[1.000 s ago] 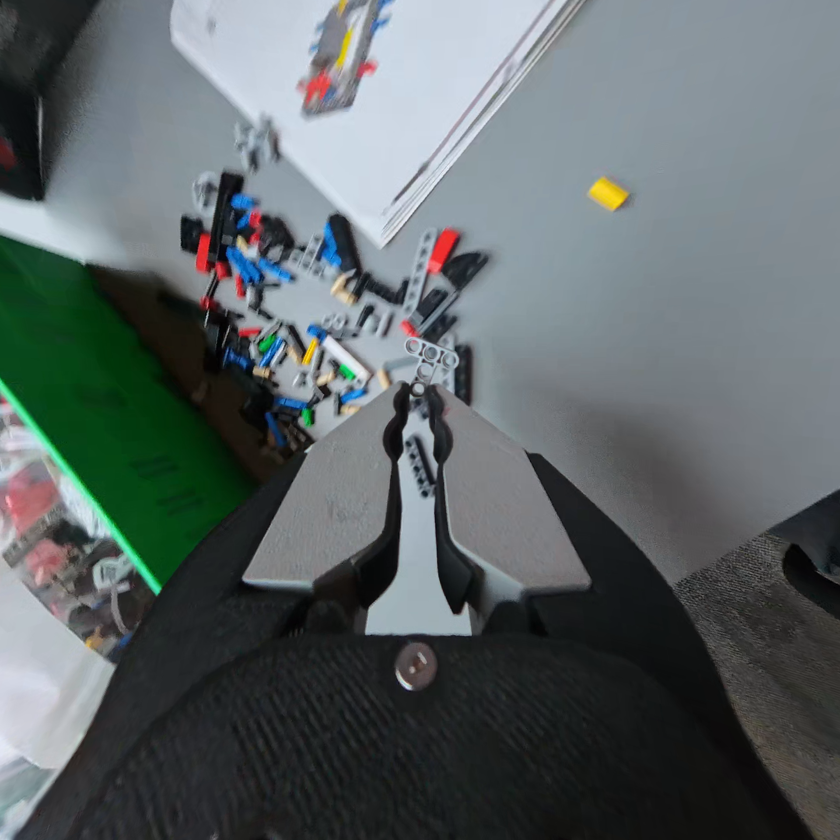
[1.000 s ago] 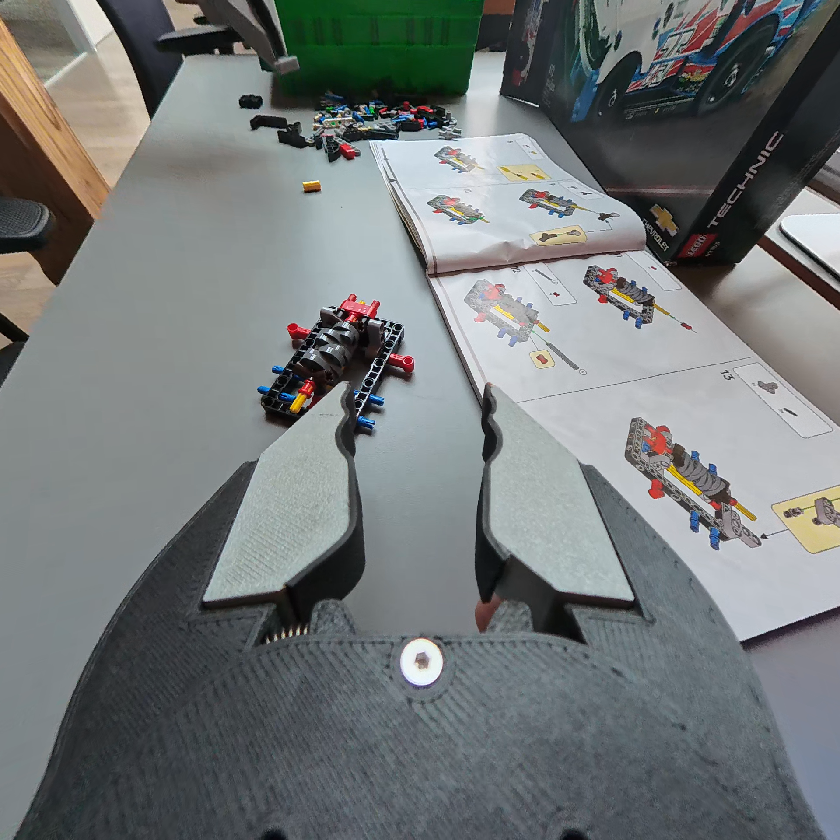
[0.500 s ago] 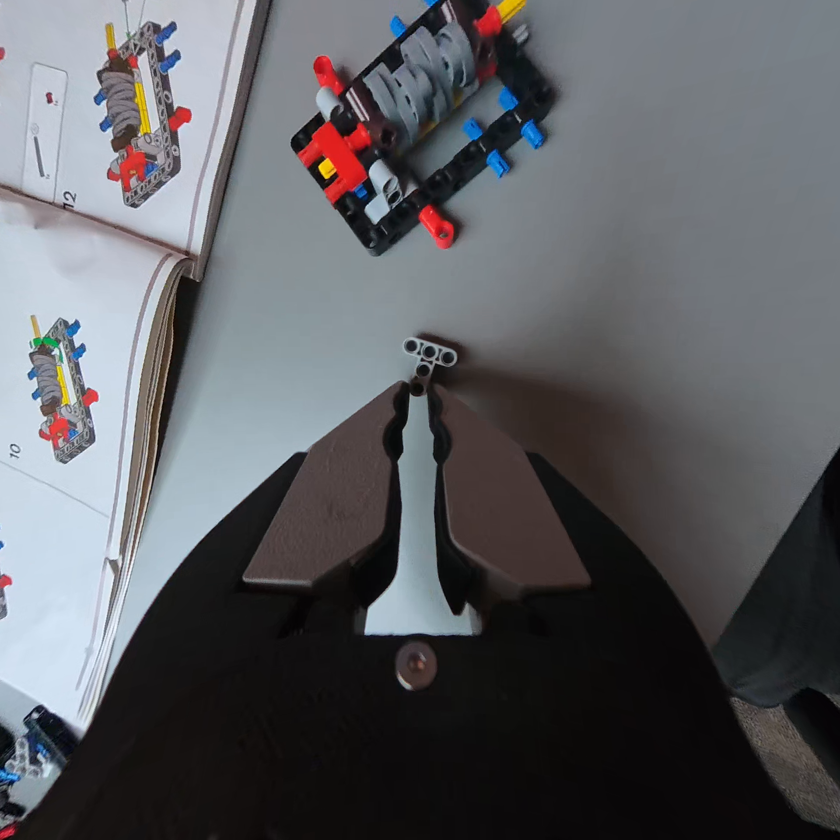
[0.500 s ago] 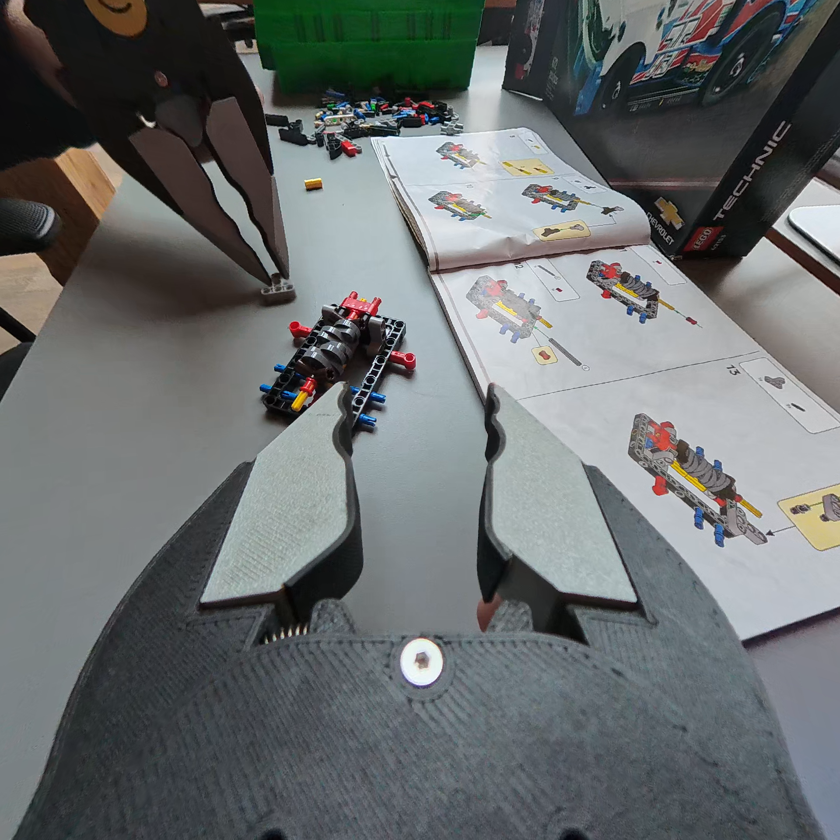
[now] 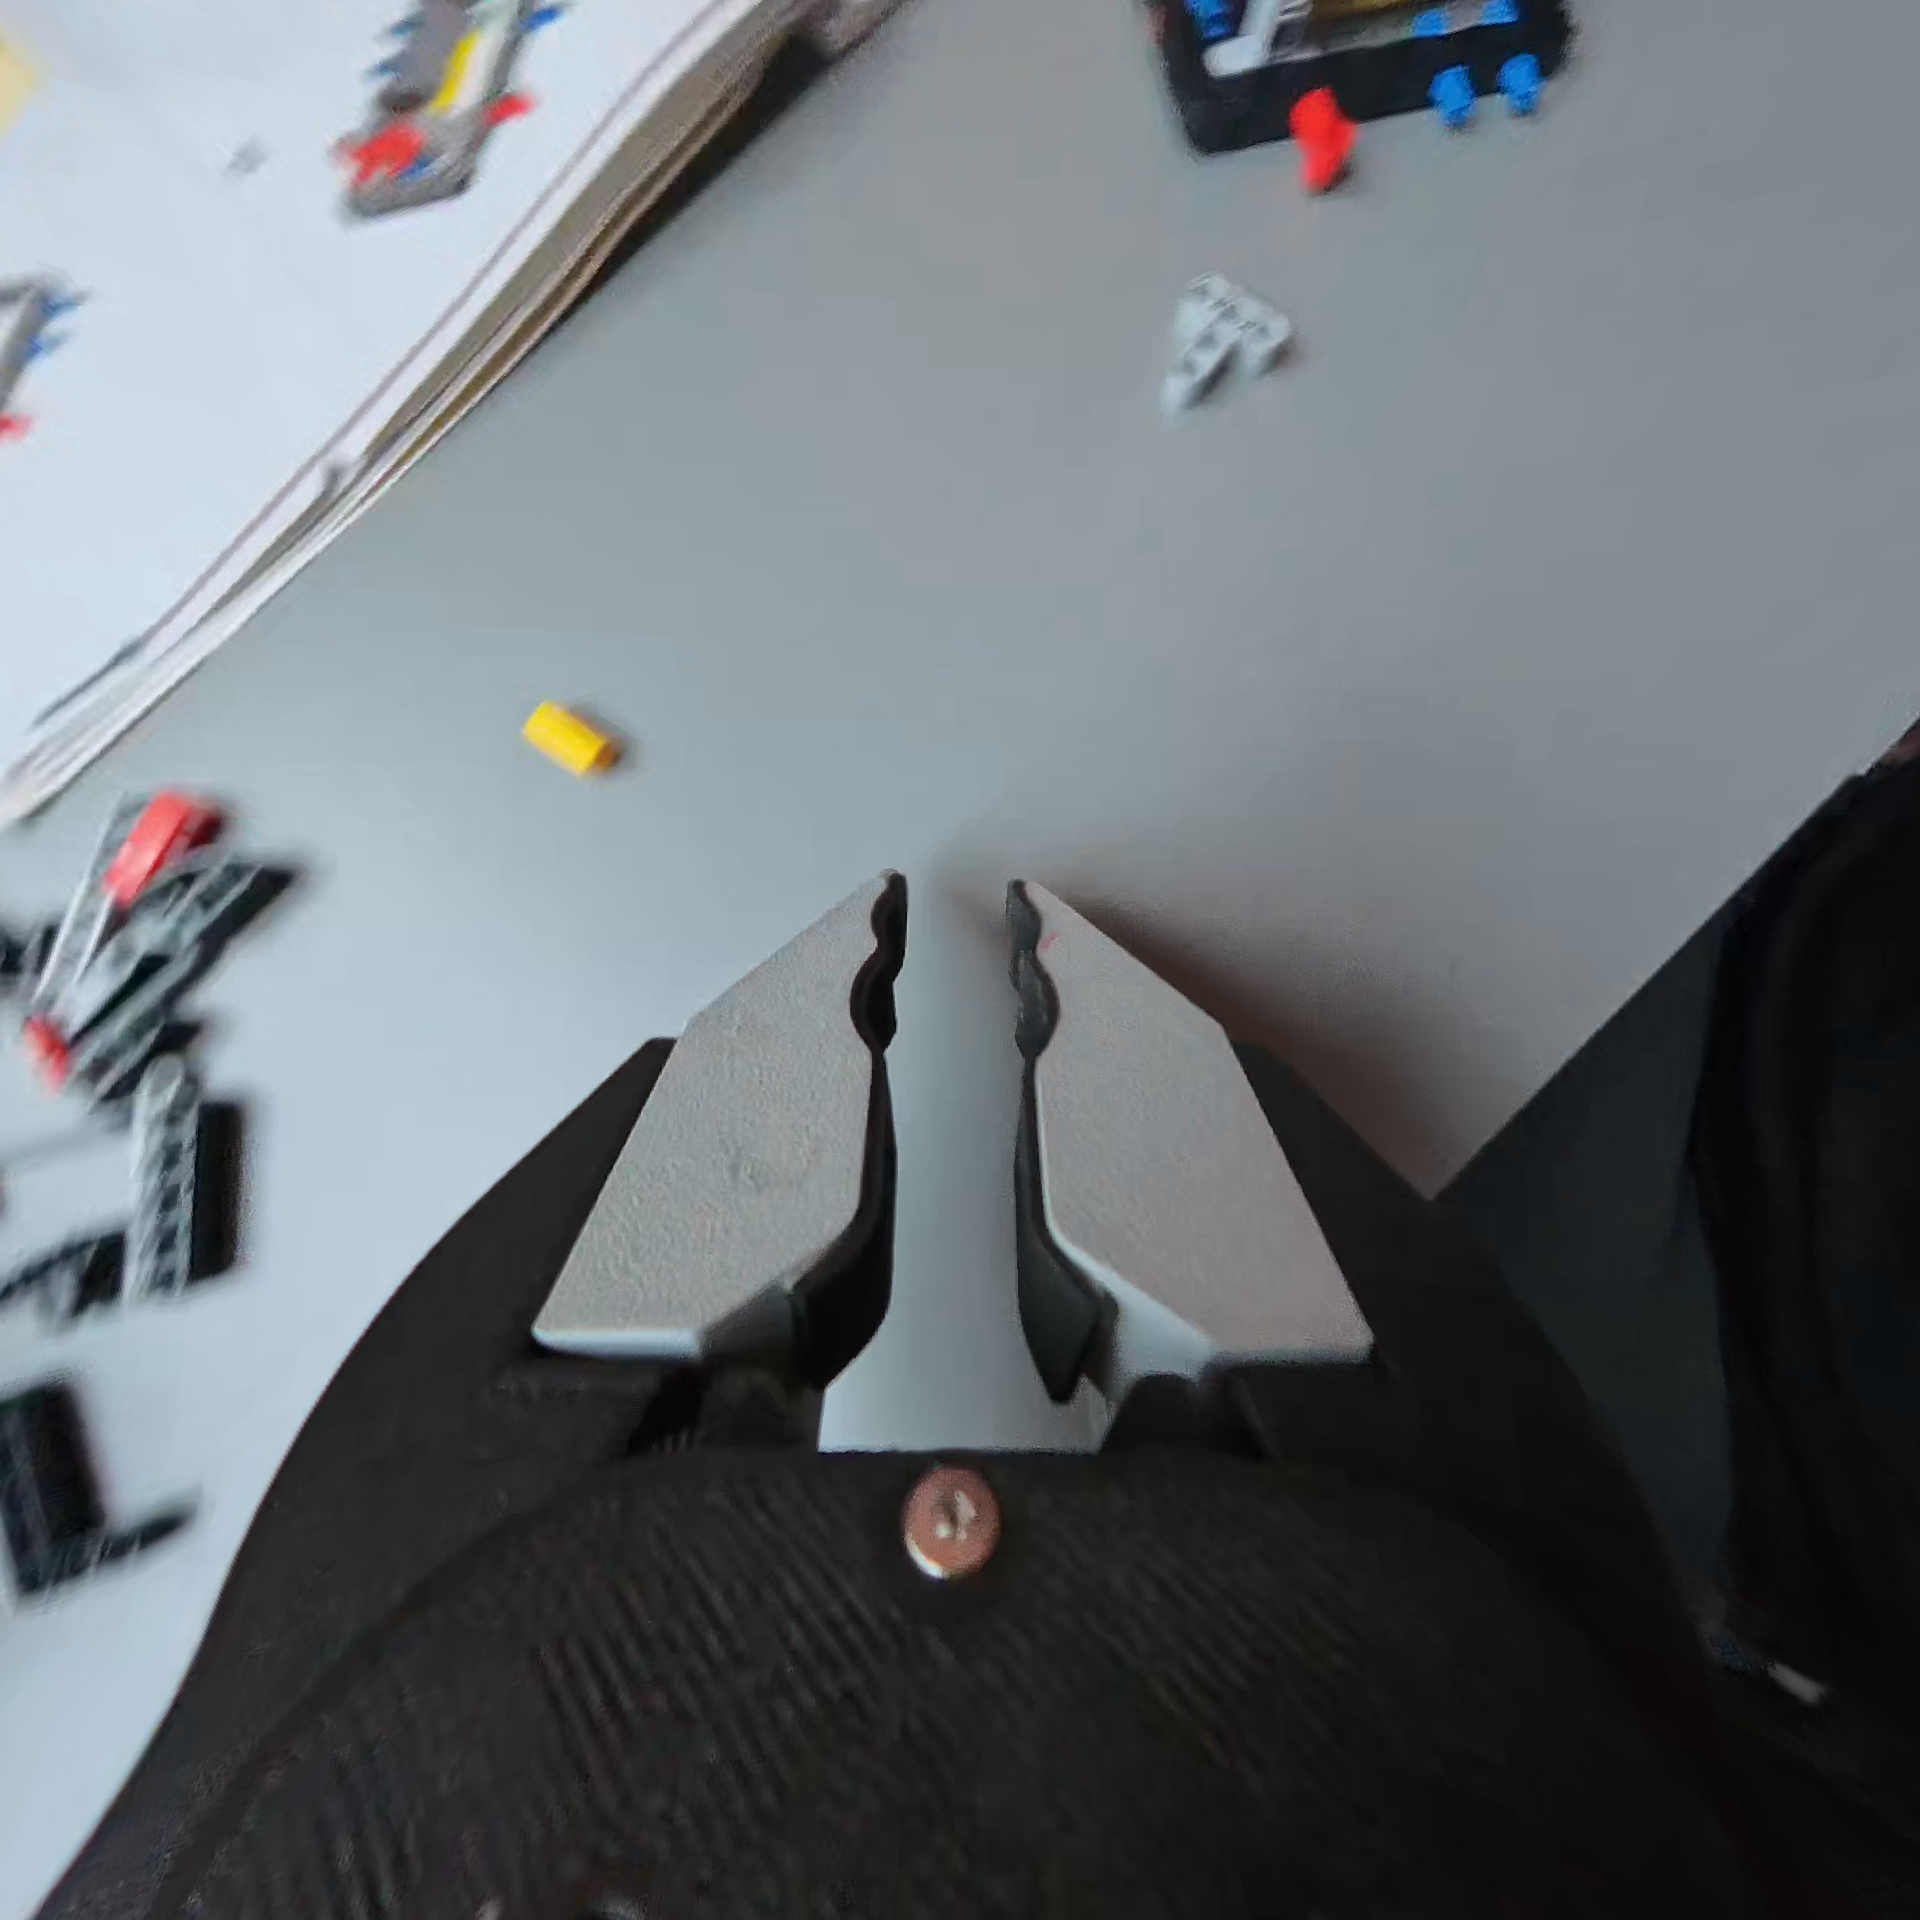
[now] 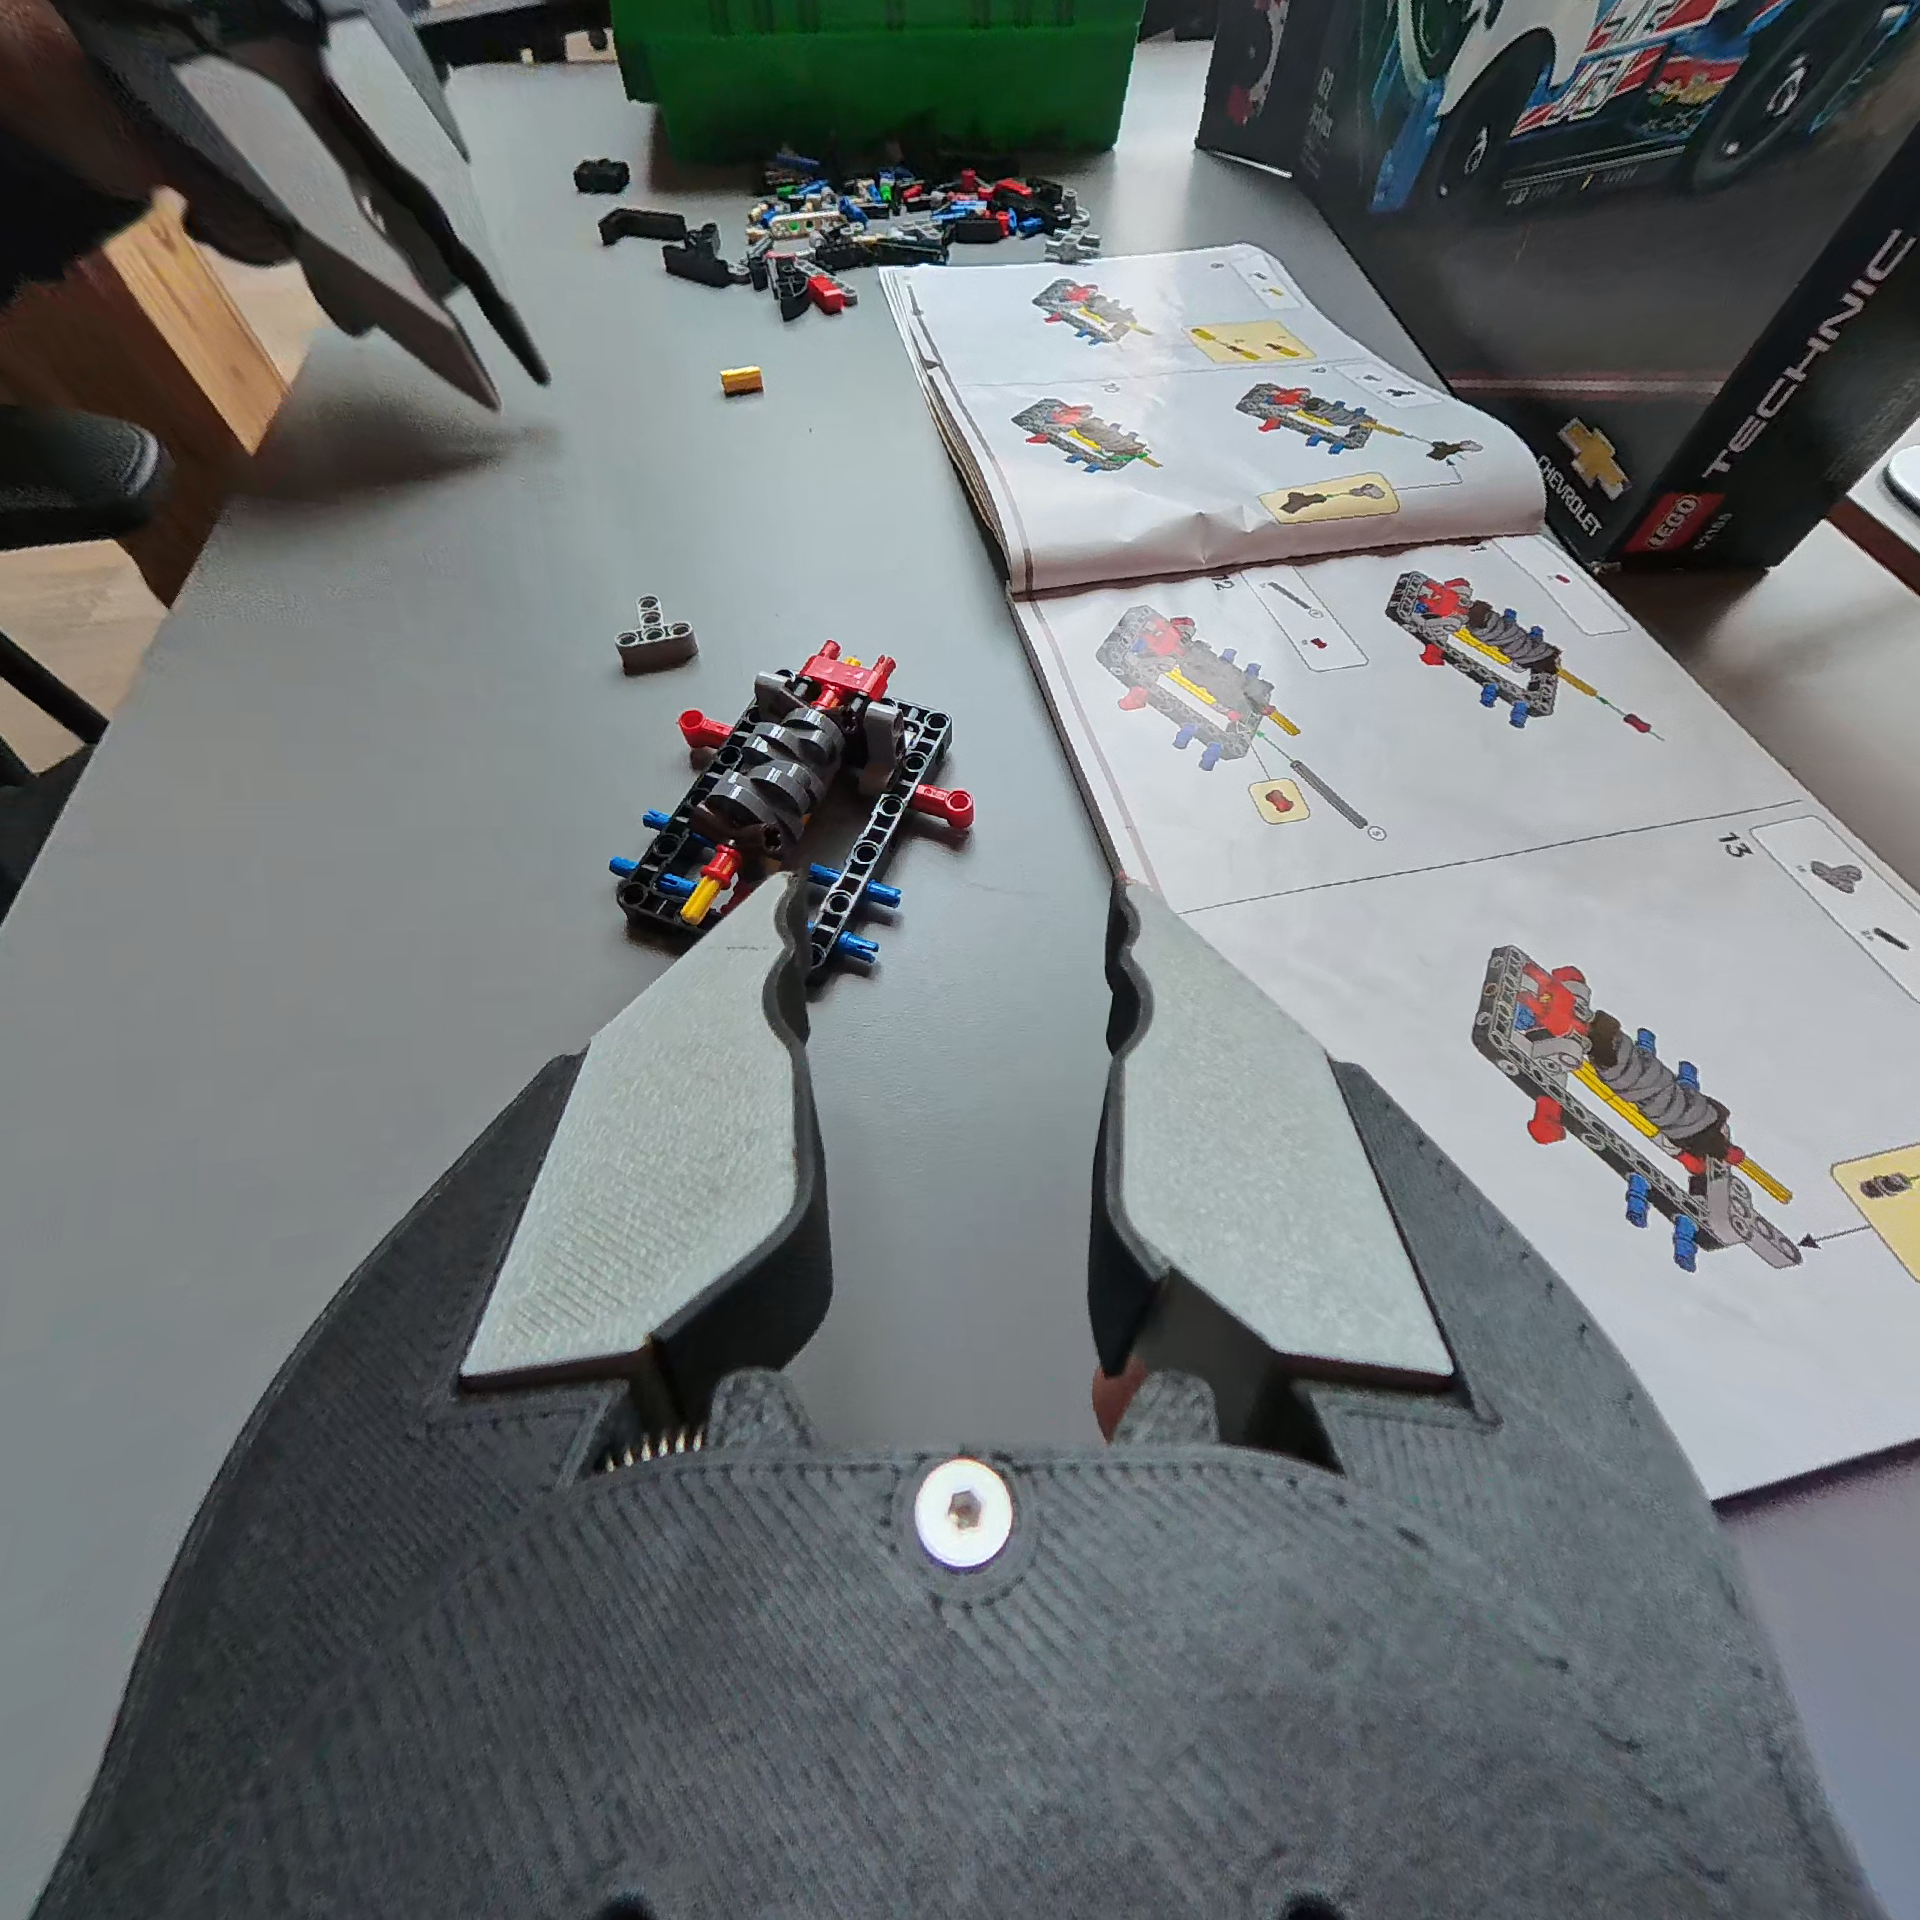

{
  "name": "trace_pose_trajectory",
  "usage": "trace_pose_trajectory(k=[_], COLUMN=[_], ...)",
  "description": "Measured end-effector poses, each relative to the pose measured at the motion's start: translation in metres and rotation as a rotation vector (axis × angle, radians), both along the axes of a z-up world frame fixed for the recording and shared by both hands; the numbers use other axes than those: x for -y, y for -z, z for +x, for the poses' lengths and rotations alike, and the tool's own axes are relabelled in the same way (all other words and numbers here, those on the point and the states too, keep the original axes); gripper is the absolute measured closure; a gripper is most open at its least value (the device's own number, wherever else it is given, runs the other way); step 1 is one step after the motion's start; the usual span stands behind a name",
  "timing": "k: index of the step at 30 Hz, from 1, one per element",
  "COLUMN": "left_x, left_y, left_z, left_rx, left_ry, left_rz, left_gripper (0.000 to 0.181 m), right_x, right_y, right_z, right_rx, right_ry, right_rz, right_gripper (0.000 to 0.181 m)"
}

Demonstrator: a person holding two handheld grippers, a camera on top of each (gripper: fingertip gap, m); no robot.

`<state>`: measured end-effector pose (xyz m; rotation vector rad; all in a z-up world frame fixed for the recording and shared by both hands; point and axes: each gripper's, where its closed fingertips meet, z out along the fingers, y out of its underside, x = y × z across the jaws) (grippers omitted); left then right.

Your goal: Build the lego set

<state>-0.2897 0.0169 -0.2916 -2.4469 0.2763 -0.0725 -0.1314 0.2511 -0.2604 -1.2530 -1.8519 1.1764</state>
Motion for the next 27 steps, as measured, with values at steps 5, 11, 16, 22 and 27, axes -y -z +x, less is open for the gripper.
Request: trace_pose_trajectory(k=[5,11,16,22,27], left_x=[0.058,0.088,0.082,0.066,0.040], left_y=[-0.010,-0.019,-0.023,-0.031,-0.028], left_z=[-0.094,-0.159,-0.189,-0.204,-0.213], left_rx=[-0.063,-0.138,-0.203,-0.173,-0.185], left_ry=[-0.310,-0.456,-0.452,-0.438,-0.373], left_rz=[0.049,0.083,0.065,0.104,0.036], left_gripper=[0.163,0.163,0.163,0.166,0.168], right_x=[0.002,-0.001,-0.007,-0.009,-0.009], right_y=[0.006,0.007,0.002,0.003,0.003], right_z=[-0.001,-0.002,-0.003,-0.004,-0.004], right_rx=[0.033,0.030,0.011,0.018,0.025], right_ry=[-0.008,0.017,0.047,0.062,0.059], right_rz=[0.029,0.042,-0.002,0.000,-0.012], right_gripper=[0.127,0.129,0.130,0.131,0.131])
